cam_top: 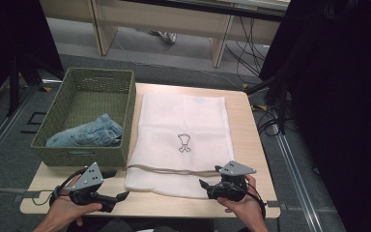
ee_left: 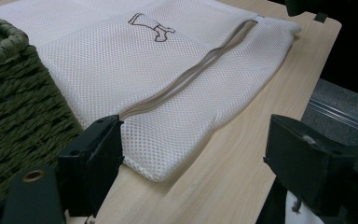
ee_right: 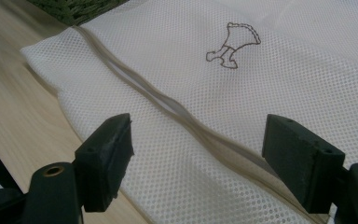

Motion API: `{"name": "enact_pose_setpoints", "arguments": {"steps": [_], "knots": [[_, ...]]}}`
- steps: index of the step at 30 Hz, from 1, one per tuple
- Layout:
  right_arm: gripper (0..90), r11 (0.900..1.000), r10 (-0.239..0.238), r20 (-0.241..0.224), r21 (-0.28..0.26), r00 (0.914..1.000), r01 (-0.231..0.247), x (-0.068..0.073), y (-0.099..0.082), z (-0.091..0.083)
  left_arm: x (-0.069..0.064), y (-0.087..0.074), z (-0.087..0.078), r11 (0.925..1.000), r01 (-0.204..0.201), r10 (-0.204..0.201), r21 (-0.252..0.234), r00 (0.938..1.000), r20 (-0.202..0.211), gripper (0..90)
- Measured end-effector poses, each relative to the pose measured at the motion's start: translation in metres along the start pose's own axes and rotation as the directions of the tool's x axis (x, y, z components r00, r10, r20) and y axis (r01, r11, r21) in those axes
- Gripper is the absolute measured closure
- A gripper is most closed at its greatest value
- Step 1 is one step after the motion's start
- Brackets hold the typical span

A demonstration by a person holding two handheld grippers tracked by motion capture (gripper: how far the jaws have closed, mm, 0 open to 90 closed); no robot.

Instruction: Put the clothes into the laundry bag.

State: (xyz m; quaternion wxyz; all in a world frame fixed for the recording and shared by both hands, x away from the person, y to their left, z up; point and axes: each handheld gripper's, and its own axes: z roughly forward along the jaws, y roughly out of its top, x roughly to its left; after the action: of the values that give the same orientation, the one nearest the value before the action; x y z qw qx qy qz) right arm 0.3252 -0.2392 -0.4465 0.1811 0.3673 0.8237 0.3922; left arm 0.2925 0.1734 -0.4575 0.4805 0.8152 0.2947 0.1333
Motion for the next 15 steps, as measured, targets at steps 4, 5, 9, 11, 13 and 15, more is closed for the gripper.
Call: {"name": "enact_pose_setpoints", "arguments": {"steps": [4,5,9,11,13,15], "knots": [[25.2,1.0000,-0.002,0.004,0.007,1.0000,0.002,0.0004,0.0001,0.0002,-0.0012,0.0001,0.0010,1.0000,0.001,-0.001,-0.002,1.0000,0.001,18.1],[25.2,0.9999,0.005,0.001,0.012,1.0000,-0.005,0.0006,0.0000,0.0005,-0.0011,0.0001,0.0009,1.0000,-0.006,0.006,0.001,1.0000,0.003,18.0],[25.2,0.9997,-0.020,0.001,0.013,0.9998,0.020,-0.0004,-0.0001,0.0015,-0.0013,0.0001,0.0017,0.9999,-0.010,0.010,0.014,1.0000,-0.001,18.0],[25.2,0.9999,-0.009,-0.004,0.012,1.0000,0.009,0.0003,0.0001,0.0016,-0.0024,-0.0002,0.0025,1.0000,-0.007,0.007,0.005,1.0000,0.004,18.0],[25.2,0.9997,-0.021,-0.002,0.009,0.9998,0.021,0.0006,-0.0001,0.0021,-0.0020,-0.0001,0.0025,0.9999,-0.011,0.011,0.009,0.9999,0.000,18.0],[24.8,0.9998,-0.017,-0.008,0.007,0.9998,0.017,0.0014,0.0003,0.0018,-0.0023,0.0000,0.0027,0.9999,-0.009,0.009,0.012,0.9999,0.004,17.9]]}}
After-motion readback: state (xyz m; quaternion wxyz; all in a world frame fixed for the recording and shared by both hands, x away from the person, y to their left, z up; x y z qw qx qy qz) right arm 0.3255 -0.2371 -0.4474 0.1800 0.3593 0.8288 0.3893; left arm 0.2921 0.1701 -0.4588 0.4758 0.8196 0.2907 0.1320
